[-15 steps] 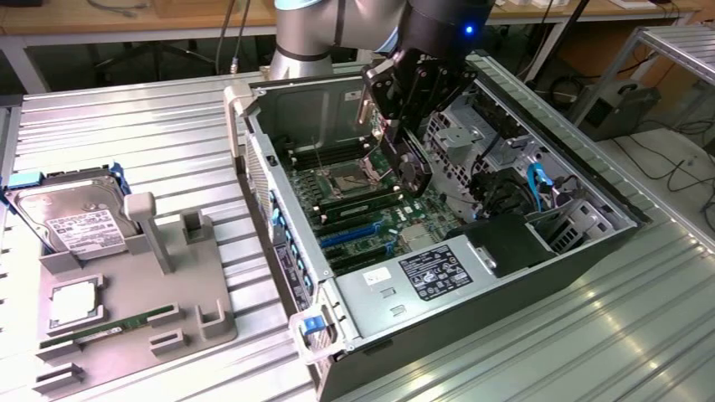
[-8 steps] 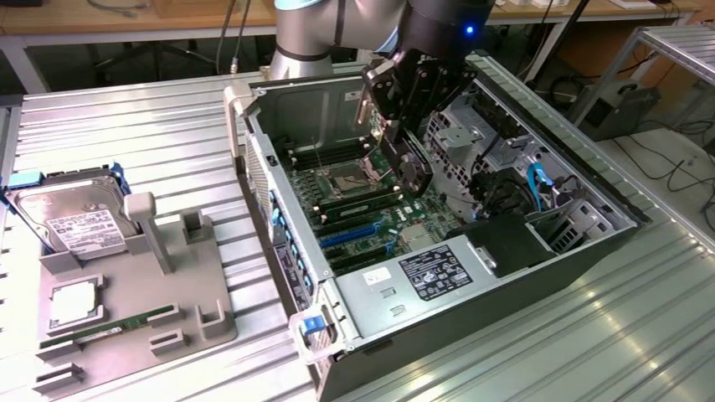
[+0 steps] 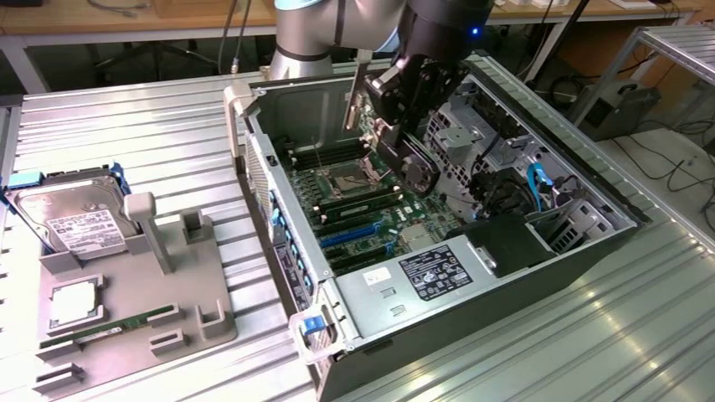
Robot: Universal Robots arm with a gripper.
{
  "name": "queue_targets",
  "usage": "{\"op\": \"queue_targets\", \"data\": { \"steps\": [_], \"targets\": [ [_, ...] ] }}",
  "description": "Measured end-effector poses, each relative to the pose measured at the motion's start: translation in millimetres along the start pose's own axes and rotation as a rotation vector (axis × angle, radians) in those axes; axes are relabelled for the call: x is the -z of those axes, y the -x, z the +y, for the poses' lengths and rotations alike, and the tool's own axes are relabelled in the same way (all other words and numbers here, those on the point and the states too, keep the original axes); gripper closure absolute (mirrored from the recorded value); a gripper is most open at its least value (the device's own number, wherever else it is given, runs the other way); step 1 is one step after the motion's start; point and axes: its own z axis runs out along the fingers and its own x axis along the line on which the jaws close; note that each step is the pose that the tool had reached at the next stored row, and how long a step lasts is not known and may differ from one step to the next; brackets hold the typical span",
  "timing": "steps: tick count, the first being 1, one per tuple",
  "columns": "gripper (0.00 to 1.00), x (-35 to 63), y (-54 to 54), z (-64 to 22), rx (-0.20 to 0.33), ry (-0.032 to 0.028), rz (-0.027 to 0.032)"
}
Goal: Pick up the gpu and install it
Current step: 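Insert the gpu into the slot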
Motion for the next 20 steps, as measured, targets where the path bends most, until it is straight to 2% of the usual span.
{"op": "queue_targets", "data": {
  "steps": [20],
  "targets": [
    [0.74, -9.3, 0.2, -0.3, 0.397, -0.0072, 0.0144]
  ]
}}
